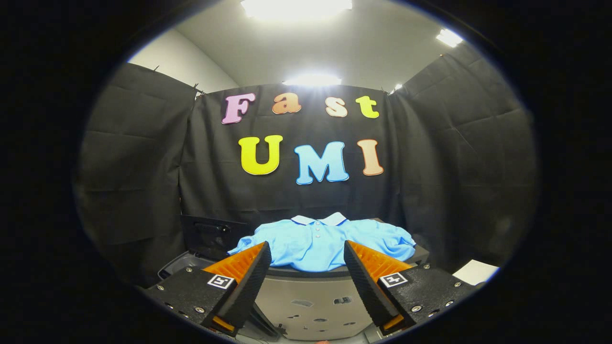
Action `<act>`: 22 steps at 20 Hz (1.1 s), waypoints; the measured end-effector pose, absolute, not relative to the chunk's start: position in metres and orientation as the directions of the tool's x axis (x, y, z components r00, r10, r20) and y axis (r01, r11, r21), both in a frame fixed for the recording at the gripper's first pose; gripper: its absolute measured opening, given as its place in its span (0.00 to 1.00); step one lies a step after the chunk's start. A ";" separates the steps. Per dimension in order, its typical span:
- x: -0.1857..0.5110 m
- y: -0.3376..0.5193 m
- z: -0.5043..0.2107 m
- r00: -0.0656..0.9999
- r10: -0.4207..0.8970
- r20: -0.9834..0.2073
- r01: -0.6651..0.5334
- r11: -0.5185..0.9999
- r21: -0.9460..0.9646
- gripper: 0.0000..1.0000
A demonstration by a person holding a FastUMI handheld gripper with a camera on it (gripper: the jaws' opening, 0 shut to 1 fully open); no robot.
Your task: Put the clothes into the washing machine and then close the washing machine lid.
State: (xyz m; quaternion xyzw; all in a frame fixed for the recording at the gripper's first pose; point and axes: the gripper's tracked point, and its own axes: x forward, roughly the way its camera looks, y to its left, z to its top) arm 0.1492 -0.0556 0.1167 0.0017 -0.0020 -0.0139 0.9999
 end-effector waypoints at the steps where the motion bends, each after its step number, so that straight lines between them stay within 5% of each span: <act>1: 0.156 -0.057 0.120 1.000 -0.025 0.001 0.025 1.000 0.002 0.95; 22: 0.315 -0.093 0.112 0.961 -0.008 -0.276 0.008 1.000 -0.001 0.95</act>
